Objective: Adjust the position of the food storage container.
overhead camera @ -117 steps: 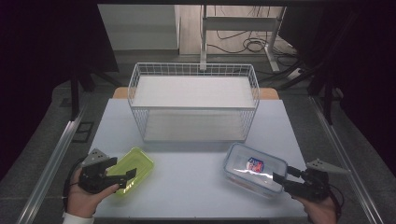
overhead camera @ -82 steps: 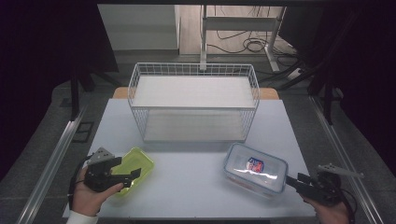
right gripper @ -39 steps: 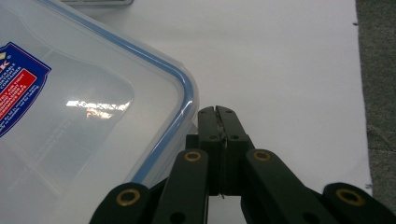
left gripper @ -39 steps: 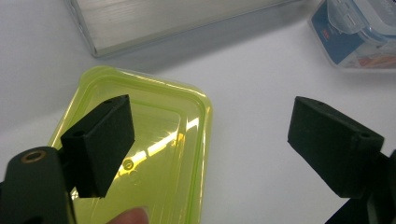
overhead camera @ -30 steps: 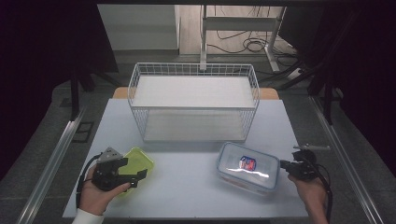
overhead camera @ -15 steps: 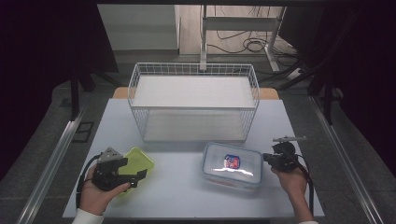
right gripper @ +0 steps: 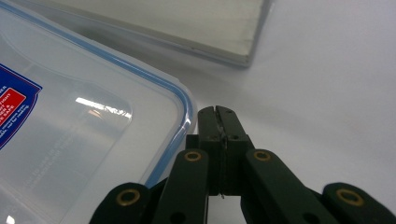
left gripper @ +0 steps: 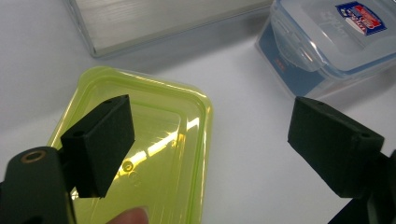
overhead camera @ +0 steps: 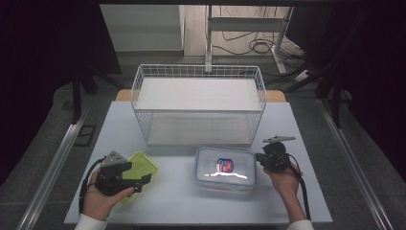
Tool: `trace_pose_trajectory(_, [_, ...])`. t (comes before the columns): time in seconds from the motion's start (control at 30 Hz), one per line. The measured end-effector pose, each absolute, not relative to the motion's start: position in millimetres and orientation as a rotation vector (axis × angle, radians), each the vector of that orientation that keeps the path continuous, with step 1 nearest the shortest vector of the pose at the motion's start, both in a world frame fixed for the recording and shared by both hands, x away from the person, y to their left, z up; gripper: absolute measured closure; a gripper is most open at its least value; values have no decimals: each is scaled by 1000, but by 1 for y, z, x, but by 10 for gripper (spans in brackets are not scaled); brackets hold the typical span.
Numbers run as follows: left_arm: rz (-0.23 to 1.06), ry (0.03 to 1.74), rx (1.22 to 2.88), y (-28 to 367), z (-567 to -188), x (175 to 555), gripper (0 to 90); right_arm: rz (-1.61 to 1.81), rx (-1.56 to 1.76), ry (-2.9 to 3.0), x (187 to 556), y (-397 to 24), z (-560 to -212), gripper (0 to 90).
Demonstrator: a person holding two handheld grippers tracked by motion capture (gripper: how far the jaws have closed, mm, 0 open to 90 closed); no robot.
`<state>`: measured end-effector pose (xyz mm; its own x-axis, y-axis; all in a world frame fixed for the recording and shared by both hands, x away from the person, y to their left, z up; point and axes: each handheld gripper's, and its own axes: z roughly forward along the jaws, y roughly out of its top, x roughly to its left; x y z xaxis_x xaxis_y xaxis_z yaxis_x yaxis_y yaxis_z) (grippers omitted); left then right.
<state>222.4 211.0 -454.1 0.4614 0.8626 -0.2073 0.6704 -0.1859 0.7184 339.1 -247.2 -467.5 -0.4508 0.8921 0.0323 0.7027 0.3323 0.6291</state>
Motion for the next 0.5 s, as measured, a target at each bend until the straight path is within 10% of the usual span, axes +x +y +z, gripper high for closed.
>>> trace_pose_trajectory(0.5, [314, 1285, 1940, 209, -456, 222, 144, 881, 1311, 2330, 350, -216, -471, 890])
